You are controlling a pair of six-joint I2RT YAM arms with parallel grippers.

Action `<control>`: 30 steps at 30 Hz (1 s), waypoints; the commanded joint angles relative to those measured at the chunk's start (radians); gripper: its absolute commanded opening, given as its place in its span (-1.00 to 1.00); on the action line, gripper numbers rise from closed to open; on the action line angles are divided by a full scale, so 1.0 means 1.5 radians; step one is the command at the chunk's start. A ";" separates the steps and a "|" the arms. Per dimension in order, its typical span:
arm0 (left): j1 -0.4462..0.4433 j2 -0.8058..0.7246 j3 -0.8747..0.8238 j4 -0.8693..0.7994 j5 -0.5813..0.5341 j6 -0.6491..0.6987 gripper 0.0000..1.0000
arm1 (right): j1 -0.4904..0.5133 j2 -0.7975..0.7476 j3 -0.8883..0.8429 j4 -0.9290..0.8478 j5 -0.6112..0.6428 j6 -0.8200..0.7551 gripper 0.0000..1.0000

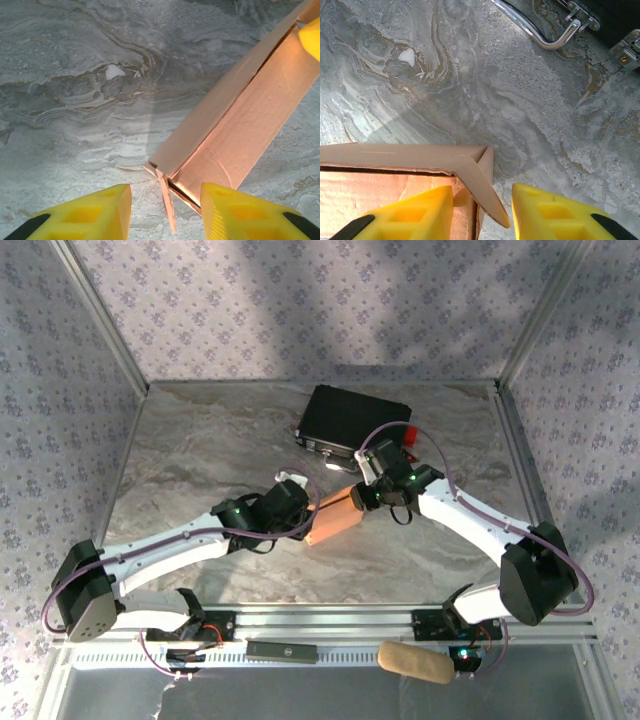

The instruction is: Fold the paper box

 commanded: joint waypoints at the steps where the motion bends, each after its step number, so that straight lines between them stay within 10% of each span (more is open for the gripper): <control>1: -0.008 0.001 0.019 -0.031 -0.027 -0.030 -0.18 | 0.004 0.001 -0.003 -0.011 0.015 0.012 -0.26; 30: -0.062 0.112 0.076 -0.037 -0.122 -0.006 -0.68 | 0.022 -0.039 -0.018 0.001 0.014 0.073 -0.37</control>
